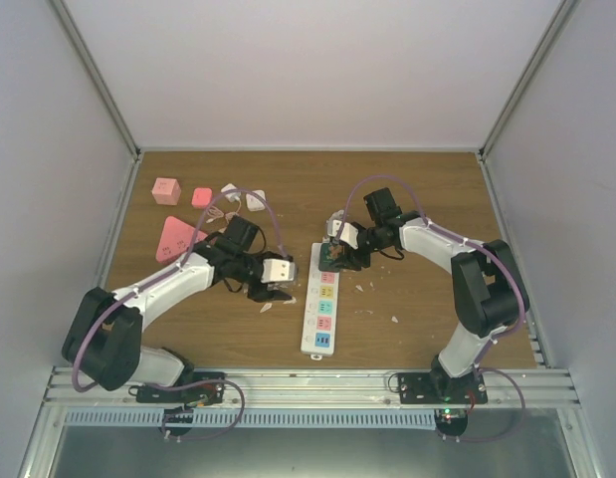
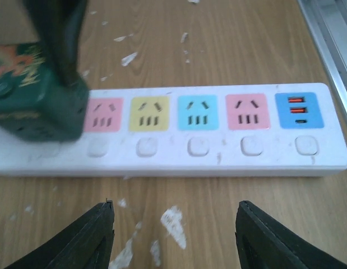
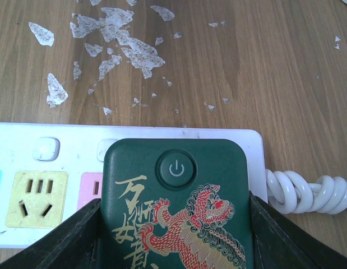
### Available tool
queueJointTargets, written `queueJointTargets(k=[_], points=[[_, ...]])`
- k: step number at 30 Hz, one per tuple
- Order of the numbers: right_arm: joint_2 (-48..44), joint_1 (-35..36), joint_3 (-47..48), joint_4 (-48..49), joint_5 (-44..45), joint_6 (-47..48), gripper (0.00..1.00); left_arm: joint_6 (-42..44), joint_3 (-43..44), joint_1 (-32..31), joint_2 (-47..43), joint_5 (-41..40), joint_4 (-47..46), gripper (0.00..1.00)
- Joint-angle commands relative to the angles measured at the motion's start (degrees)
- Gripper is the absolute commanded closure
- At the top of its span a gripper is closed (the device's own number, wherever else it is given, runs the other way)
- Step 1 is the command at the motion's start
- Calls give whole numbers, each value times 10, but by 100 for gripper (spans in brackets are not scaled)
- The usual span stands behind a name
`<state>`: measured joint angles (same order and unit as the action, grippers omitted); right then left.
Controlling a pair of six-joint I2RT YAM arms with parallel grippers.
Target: Pull the plug off the socket
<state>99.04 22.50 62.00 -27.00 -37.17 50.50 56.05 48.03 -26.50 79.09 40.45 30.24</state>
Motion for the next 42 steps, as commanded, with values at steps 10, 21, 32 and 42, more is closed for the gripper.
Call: queueJointTargets(k=[10, 21, 32, 42], points=[[6, -3, -5, -67, 54, -13, 75, -45, -38, -175, 37, -126, -130, 40], [-8, 3, -8, -59, 42, -27, 30, -59, -30, -224, 85, -150, -170, 39], [-17, 26, -4, -46, 29, -42, 20, -60, -35, -226, 116, -168, -181, 40], [10, 46, 6, -13, 50, -63, 21, -60, -36, -226, 120, -173, -184, 42]])
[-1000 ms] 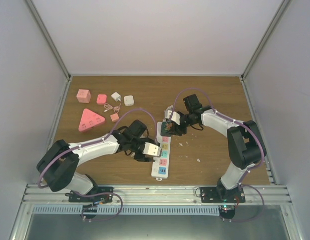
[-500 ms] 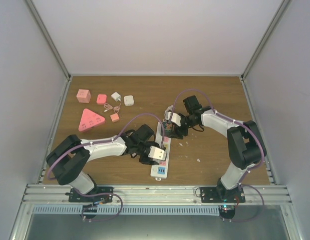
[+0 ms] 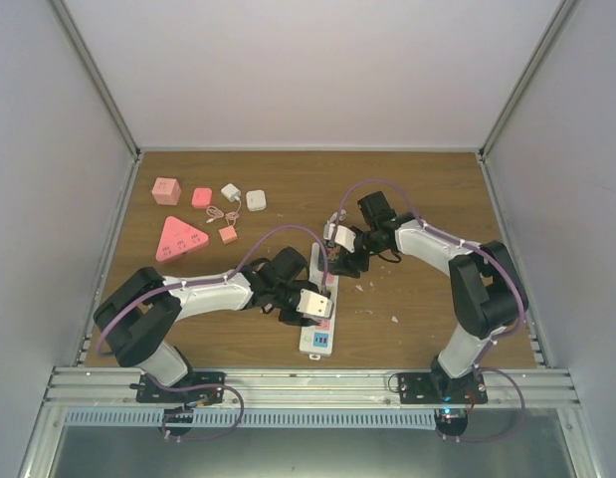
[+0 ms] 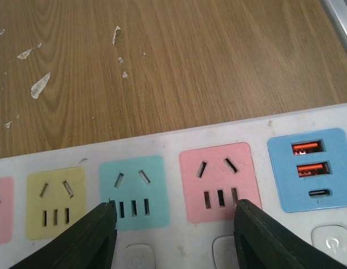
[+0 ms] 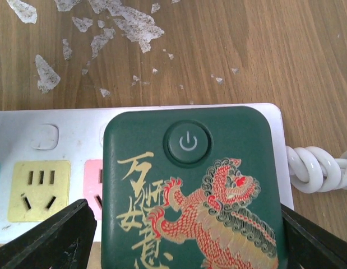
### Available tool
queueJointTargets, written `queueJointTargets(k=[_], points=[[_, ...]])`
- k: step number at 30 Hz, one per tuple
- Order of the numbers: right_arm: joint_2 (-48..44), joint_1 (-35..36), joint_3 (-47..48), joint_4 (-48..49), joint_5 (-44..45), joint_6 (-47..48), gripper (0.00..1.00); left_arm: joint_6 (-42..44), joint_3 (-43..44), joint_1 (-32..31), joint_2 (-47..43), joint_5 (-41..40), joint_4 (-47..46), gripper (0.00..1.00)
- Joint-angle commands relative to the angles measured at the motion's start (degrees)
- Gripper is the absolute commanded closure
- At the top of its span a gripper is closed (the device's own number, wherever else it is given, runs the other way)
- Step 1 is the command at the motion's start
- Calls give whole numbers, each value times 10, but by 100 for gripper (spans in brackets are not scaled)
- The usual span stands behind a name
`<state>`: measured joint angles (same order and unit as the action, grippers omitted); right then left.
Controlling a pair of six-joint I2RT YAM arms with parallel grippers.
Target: Pull the plug off the socket
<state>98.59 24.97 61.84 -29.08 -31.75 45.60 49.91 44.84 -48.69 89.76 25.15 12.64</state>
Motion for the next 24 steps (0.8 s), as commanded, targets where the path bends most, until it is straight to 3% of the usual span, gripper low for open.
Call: queueJointTargets(k=[1, 5, 16, 24], points=[[17, 24, 10, 9, -4, -14, 21, 3, -4, -4, 16, -21, -7, 43], [24, 33, 11, 14, 0, -13, 26, 2, 1, -4, 24, -29, -6, 46], [6, 38, 15, 11, -23, -11, 61, 8, 5, -3, 43, -43, 5, 55], [-9, 36, 27, -9, -63, -3, 72, 11, 13, 2, 62, -42, 16, 59]])
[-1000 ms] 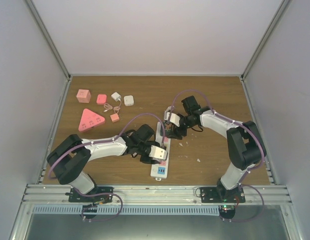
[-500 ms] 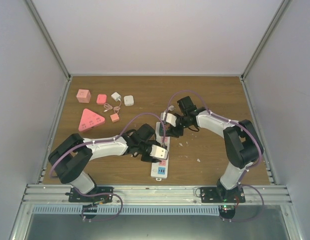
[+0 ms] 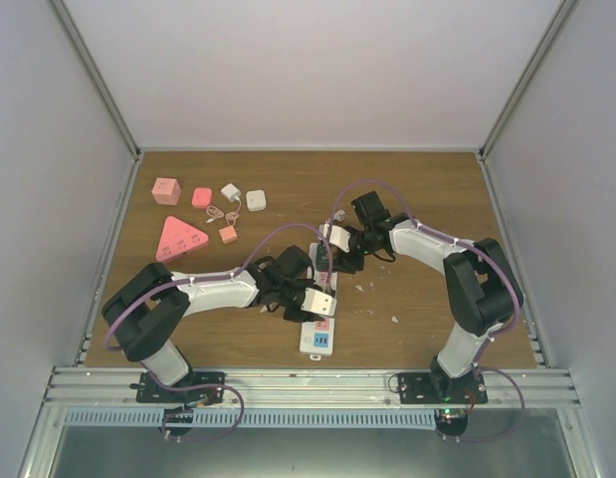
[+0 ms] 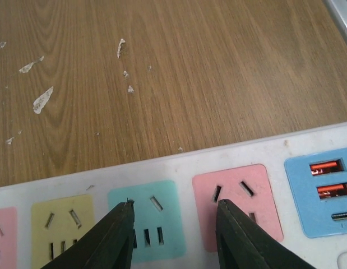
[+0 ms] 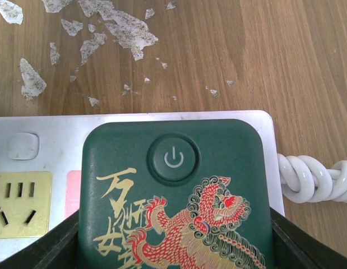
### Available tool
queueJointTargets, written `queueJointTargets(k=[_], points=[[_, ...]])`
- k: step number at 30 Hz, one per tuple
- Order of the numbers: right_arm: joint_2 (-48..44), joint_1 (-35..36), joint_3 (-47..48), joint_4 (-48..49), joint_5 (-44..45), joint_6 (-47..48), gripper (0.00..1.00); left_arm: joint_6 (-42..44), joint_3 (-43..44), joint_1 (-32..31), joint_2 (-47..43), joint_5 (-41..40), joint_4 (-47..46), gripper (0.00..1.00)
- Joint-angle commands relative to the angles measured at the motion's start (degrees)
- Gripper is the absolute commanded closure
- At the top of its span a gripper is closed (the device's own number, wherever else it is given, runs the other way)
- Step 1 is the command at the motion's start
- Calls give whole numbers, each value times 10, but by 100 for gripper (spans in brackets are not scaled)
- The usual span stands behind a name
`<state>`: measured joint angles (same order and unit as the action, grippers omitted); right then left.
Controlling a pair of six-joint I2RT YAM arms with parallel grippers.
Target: Pull the plug off the socket
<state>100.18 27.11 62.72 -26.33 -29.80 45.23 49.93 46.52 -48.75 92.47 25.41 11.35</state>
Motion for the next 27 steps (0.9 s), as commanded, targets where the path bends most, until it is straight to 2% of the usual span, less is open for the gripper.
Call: queueJointTargets(k=[1, 17, 27], points=[[-26, 14, 19, -37, -84, 1, 73, 13, -4, 3, 38, -45, 30, 59], [-46, -10, 32, -66, -164, 13, 77, 24, 13, 8, 65, -35, 51, 63], [-60, -18, 21, -46, -153, 2, 79, 23, 14, 13, 67, -37, 54, 64]])
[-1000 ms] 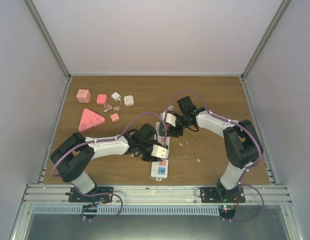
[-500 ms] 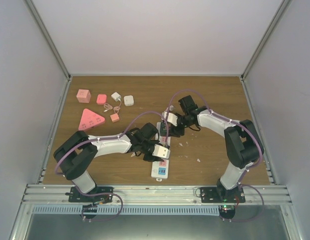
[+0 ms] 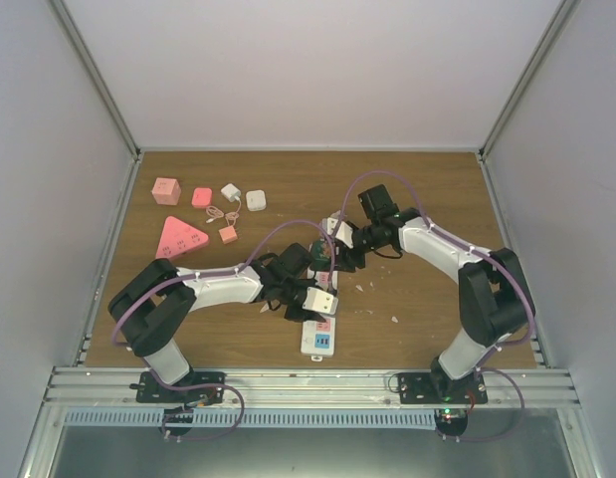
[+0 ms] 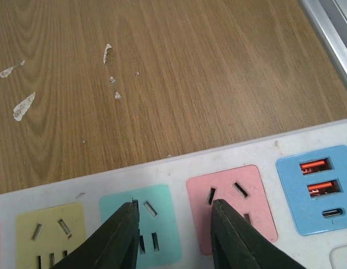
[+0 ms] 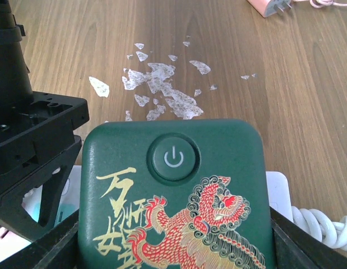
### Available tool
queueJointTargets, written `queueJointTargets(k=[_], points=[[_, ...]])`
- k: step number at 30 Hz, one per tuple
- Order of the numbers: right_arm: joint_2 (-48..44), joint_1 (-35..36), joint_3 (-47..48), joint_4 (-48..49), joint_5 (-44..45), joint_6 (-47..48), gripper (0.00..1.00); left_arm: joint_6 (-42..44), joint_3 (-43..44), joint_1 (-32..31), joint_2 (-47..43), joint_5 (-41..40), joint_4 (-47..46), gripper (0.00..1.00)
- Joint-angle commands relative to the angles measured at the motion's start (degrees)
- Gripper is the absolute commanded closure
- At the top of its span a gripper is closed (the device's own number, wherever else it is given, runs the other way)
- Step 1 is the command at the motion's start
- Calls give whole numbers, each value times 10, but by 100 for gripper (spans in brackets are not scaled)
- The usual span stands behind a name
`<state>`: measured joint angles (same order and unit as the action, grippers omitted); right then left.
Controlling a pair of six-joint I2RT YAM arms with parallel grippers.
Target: Pull the plug off the socket
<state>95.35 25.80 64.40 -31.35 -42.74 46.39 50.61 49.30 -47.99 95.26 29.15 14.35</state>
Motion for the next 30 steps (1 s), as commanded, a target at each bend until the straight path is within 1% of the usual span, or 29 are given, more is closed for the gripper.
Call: queueJointTargets(k=[1, 3, 4, 6, 8, 12, 16, 19, 21, 23, 25, 26, 30], points=[[-13, -8, 4, 6, -23, -12, 79, 15, -12, 6, 38, -74, 26, 64], [-16, -16, 4, 11, -21, -21, 79, 4, 6, 9, 32, -57, 43, 62], [-21, -22, 4, 13, -23, -26, 79, -6, 24, 13, 25, -36, 58, 61], [-25, -36, 5, 17, -34, -34, 79, -22, 54, 25, 1, 10, 82, 53], [-26, -51, 11, 17, -52, -44, 79, -38, 79, 36, -22, 37, 90, 47], [-26, -81, 27, 21, -89, -65, 79, -46, 120, 57, -53, 59, 104, 34], [-32, -111, 47, 12, -137, -71, 78, -58, 148, 93, -78, 79, 107, 26], [-35, -124, 63, 7, -164, -83, 78, -87, 167, 134, -102, 111, 100, 22], [-38, -130, 70, 7, -183, -99, 78, -118, 165, 159, -123, 111, 72, 20], [-43, -136, 68, 31, -197, -137, 78, -145, 158, 176, -143, 95, 39, 17], [-48, -139, 62, 67, -208, -194, 78, -167, 159, 183, -151, 59, 13, 11], [-50, -141, 59, 87, -213, -228, 78, -175, 160, 183, -151, 38, 1, 10], [-43, -143, 56, 150, -235, -347, 77, -198, 152, 183, -152, -13, -57, 10]])
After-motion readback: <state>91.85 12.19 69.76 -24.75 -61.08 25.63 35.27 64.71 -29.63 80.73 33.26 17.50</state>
